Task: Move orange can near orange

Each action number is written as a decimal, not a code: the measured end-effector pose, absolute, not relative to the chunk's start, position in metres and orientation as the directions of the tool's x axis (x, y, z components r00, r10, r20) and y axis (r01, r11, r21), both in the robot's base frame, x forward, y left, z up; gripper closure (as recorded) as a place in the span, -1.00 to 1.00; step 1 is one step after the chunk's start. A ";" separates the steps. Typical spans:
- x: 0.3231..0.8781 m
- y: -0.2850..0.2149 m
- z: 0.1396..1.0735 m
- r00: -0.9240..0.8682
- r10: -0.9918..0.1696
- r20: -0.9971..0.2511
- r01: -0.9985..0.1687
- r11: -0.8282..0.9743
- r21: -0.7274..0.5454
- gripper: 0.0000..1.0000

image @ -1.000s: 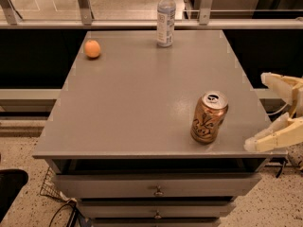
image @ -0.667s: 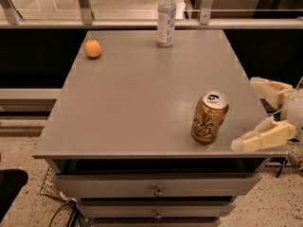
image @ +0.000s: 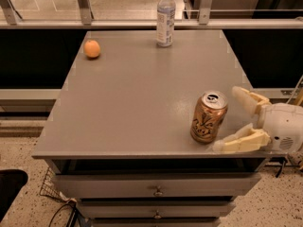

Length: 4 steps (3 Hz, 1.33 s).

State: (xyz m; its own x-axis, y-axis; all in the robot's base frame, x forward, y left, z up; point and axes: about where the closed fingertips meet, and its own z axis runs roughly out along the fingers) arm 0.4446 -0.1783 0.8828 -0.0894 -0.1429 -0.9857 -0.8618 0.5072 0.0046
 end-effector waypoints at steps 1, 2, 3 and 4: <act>0.441 -0.165 0.882 -0.053 -0.049 -0.997 -0.883 0.470 0.024 -1.00; 0.435 -0.154 0.885 -0.013 0.006 -1.000 -0.898 0.439 0.014 -0.65; 0.434 -0.151 0.887 -0.006 0.009 -1.000 -0.901 0.433 0.009 -0.19; 0.434 -0.149 0.888 -0.004 0.008 -1.000 -0.903 0.429 0.007 0.28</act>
Offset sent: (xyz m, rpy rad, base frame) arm -0.0181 0.0305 0.0041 0.2207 -0.1174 0.1068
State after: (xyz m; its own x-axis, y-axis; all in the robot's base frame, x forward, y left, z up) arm 0.4342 -0.1492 0.8880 -0.0039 0.0078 -1.0000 -0.9030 0.4295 0.0069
